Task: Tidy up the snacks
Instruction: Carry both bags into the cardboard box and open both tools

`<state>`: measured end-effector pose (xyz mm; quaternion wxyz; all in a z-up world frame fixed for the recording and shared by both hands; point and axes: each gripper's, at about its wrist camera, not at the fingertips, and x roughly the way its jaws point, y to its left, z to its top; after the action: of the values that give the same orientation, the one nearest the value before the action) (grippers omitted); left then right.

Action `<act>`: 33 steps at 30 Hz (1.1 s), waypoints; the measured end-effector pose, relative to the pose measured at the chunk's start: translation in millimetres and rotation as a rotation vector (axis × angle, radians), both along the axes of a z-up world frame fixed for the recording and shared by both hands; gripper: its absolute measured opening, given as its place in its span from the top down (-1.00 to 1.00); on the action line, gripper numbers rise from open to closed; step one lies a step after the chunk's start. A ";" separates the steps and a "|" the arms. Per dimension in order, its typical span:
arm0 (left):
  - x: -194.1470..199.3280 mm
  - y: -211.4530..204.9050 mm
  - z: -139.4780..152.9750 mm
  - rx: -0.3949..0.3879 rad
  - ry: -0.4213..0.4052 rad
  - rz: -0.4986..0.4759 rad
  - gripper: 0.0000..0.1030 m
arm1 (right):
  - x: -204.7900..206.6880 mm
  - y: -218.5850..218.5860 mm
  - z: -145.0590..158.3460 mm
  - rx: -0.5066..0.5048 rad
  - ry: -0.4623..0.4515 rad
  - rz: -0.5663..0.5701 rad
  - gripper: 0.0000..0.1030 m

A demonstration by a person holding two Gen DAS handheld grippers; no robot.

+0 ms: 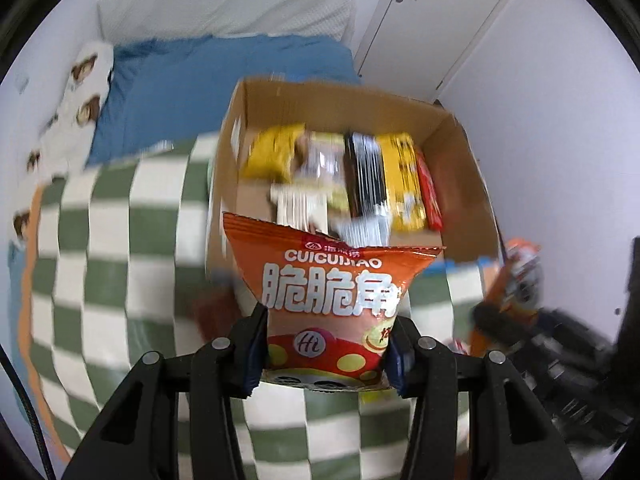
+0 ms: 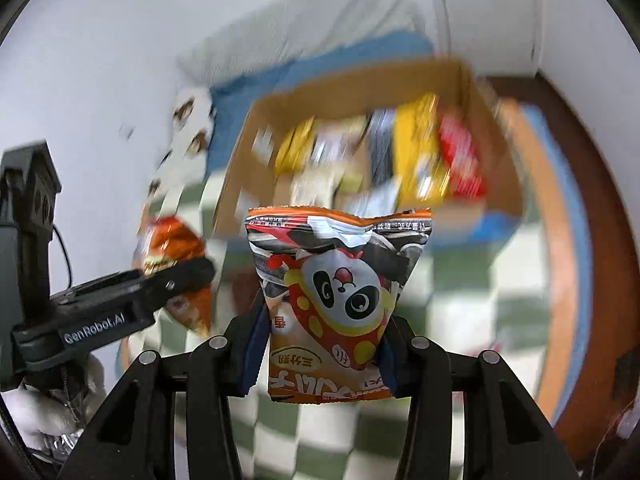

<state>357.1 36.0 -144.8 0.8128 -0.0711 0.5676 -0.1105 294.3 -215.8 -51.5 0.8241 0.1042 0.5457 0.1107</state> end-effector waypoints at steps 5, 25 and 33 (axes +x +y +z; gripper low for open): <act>72.5 -5.8 -20.3 0.108 0.055 -0.020 0.12 | 82.9 -9.1 9.8 -0.094 -0.021 -0.054 0.04; 124.2 0.3 -129.5 0.164 0.255 0.008 -0.69 | 158.1 -33.8 -119.3 -0.197 0.261 -0.074 -0.78; 110.8 -3.2 -111.6 0.150 0.200 0.025 -0.69 | 156.0 -37.1 -116.0 -0.194 0.239 -0.091 -0.78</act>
<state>467.9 32.9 -256.4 0.7565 -0.0280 0.6515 -0.0499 450.3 -252.9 -167.5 0.7636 0.0611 0.6428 0.0067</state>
